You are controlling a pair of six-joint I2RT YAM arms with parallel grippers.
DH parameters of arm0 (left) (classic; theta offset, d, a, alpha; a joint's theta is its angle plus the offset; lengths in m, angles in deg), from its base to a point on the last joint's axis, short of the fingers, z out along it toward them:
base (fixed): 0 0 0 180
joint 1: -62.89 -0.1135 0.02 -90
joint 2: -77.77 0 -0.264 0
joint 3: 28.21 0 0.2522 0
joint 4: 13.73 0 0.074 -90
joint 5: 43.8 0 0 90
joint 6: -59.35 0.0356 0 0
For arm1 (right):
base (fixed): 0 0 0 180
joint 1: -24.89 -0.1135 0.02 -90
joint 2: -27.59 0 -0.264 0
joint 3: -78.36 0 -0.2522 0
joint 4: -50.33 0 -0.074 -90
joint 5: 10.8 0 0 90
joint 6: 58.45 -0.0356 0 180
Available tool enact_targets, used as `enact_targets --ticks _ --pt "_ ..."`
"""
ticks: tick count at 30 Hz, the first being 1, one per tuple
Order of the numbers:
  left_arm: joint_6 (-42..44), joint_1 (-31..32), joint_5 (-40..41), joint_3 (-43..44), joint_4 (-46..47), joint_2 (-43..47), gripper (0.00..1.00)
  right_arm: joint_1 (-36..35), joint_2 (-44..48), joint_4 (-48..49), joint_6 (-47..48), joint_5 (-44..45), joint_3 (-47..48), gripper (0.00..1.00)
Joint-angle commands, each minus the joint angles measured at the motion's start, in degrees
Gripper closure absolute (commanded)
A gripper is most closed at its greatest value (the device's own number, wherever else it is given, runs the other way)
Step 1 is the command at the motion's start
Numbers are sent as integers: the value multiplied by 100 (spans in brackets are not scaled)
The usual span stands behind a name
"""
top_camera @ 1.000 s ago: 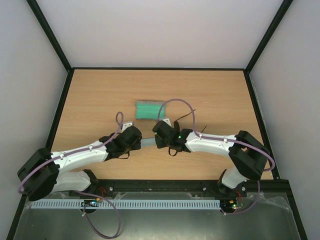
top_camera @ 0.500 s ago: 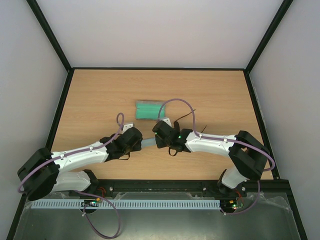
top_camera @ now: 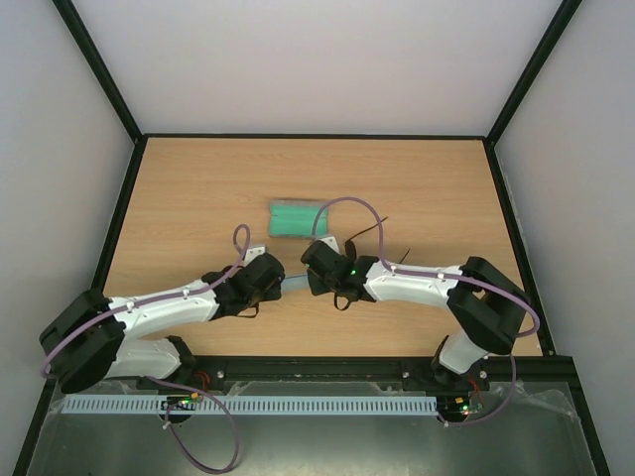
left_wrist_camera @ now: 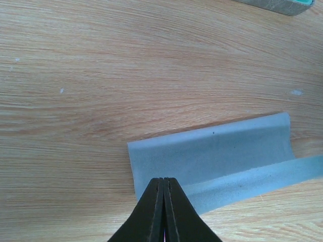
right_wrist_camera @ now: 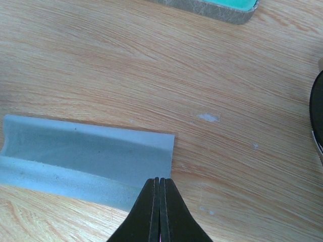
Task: Organize the sunglasses
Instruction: Fold the glasses cleaning cloth at the center of the board.
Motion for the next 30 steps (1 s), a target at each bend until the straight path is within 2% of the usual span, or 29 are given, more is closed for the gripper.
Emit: enact_targets --ticks 1,30 --pt "-25 33 223 -7 -58 -106 98 -30 -149 -46 -24 245 160 99" --pt "157 -229 426 314 53 -651 98 30 -715 -88 123 483 602 99"
